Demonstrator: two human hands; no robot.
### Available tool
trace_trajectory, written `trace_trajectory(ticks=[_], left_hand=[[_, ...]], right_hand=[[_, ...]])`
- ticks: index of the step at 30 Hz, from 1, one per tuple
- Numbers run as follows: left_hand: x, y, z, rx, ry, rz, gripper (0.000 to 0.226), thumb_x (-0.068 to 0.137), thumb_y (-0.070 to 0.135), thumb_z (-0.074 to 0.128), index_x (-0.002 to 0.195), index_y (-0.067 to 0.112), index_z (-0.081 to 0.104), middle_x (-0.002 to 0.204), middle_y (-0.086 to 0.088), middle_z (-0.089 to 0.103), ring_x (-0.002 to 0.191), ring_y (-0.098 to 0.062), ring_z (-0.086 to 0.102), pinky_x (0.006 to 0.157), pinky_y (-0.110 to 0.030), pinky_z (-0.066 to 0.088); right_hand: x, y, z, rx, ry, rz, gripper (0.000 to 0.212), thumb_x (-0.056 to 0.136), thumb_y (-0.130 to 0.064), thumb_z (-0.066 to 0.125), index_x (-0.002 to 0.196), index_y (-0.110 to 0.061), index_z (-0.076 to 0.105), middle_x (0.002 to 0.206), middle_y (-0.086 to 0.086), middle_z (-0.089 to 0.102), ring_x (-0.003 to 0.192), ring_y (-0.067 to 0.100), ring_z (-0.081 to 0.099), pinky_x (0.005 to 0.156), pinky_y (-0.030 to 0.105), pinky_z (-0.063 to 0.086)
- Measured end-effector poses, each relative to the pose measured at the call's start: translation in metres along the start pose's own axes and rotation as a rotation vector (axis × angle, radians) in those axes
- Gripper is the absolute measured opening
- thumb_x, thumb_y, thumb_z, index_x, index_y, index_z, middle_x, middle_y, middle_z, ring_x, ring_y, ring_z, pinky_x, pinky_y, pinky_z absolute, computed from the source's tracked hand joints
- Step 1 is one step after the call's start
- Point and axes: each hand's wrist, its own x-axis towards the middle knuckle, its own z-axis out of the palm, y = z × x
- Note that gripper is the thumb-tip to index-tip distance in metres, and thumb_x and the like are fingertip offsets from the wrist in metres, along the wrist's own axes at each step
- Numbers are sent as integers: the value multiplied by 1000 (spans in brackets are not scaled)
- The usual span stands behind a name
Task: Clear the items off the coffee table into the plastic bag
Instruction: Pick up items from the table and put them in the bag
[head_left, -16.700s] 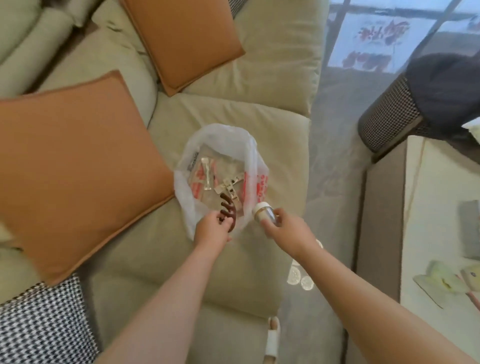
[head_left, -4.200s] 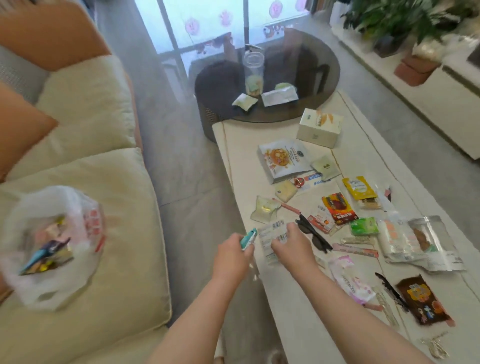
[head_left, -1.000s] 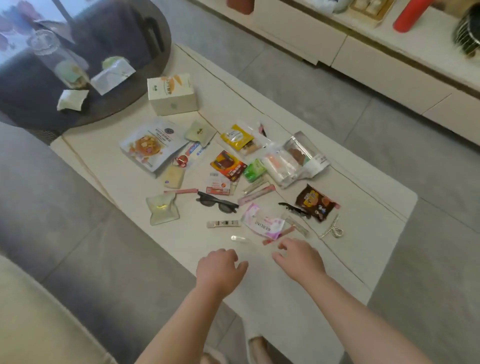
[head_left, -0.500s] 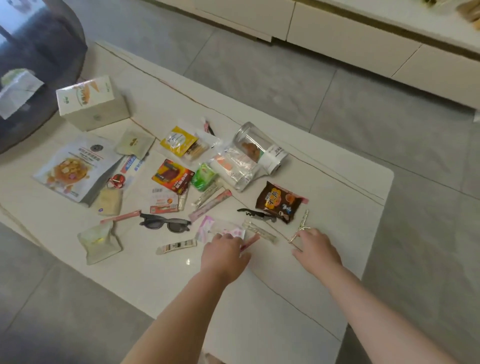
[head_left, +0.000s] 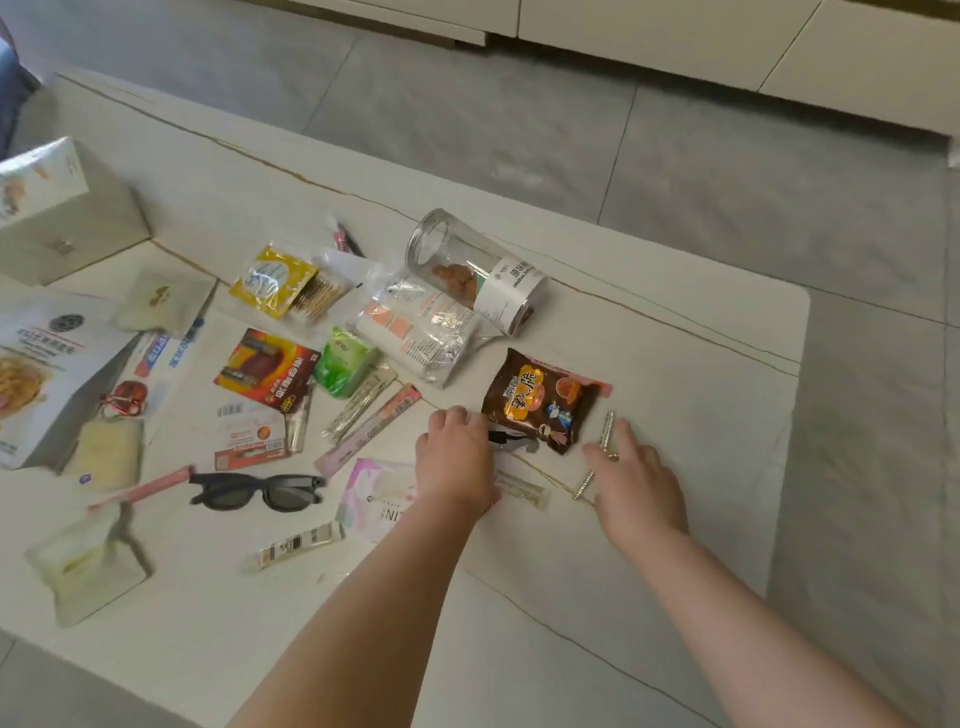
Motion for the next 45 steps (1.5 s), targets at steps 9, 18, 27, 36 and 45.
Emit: trace_trajectory(ticks=[9,18,27,36,45], left_hand=[[7,0,8,167,16,42,39,85,32,64,119,19,51,116,-3,53,112,-26,46,95,-37,34],[-13,-5,14,154,-105,241,44,92,34,58,127,15,41,127,-5,50,115,-24,47,97,-34,39],[-16,-4,29,253,-34,200,32,96,26,49,126,14,45,126,-8,47,115,-27,41,93,-35,38],[-38,-16,-15,-37,28,85,19,99,22,43,115,13,44,108,-7,59,95,-26,56,80,-35,45],[-120,-56,-72,-321,28,-200,42,97,55,33,99,14,44,93,-6,62,76,-25,55,60,-32,38]], right_hand=[[-3,-2,10,16,47,22,32,91,-13,49,121,-24,50,152,6,20,118,25,48,78,28,43],[-16,-10,-5,46,39,34,21,97,-23,36,111,-17,50,112,2,55,93,24,62,59,27,34],[-14,-18,10,88,36,60,22,98,-25,37,108,-14,53,109,4,56,91,26,62,57,27,35],[-31,-28,-21,43,58,13,22,97,-34,40,100,-18,55,93,3,67,76,21,49,57,25,36],[-74,-66,-74,413,-150,-96,31,96,-34,34,68,-23,36,85,8,58,75,24,59,60,33,47]])
